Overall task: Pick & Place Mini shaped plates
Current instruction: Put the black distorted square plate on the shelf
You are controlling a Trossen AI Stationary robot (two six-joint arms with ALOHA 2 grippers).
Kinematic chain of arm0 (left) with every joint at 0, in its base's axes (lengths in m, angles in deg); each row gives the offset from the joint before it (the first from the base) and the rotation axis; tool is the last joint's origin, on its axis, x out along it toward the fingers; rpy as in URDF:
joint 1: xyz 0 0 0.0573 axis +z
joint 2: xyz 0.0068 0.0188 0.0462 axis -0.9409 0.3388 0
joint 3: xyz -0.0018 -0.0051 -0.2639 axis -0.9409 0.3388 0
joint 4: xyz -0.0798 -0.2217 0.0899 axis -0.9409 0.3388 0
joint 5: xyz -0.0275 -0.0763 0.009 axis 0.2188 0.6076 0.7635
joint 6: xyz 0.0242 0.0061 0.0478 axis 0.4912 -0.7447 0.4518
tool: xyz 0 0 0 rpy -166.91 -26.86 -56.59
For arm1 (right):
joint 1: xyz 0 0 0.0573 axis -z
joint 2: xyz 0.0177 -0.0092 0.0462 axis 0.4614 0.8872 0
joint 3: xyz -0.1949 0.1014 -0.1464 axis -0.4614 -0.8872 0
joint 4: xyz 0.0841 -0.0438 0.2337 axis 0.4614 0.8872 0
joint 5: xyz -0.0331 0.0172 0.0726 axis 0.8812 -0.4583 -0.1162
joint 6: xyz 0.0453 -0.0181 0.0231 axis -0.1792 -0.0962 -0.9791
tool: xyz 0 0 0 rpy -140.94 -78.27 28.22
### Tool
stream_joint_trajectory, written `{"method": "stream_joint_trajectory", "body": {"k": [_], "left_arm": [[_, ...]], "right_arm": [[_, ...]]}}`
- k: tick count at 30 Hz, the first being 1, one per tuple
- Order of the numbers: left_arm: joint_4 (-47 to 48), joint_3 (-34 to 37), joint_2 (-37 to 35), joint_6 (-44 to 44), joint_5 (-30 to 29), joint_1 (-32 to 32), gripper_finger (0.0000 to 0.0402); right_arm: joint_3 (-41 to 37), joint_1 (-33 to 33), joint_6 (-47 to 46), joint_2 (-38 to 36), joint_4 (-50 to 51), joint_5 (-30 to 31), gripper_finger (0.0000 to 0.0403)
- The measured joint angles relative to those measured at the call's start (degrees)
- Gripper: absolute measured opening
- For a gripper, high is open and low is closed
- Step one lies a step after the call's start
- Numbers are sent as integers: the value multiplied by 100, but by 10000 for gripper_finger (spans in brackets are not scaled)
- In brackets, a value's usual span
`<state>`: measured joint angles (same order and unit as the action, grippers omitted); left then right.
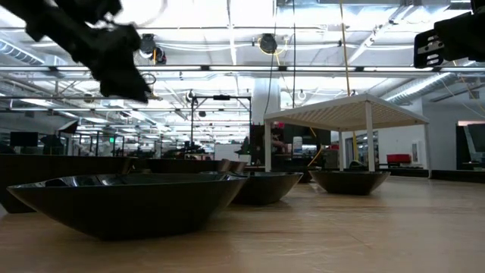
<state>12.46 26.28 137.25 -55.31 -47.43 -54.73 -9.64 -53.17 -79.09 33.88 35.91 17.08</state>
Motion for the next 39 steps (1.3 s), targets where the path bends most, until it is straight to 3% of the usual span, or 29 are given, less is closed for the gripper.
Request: {"method": "stream_joint_trajectory", "body": {"k": [7, 18, 29, 39], "left_arm": [[-139, -60, 1564, 70, -127, -4, 239], [-1140, -60, 3006, 300, -330, 0, 239], [-1266, -60, 3187, -208, -254, -4, 239], [-1140, -60, 3187, 27, -70, -6, 239]], "right_arm": [[2, 0, 0, -2, 0, -1, 0], [2, -2, -2, -1, 0, -1, 0], [0, -2, -2, -2, 0, -1, 0], [0, -2, -2, 0, 0, -1, 0]]}}
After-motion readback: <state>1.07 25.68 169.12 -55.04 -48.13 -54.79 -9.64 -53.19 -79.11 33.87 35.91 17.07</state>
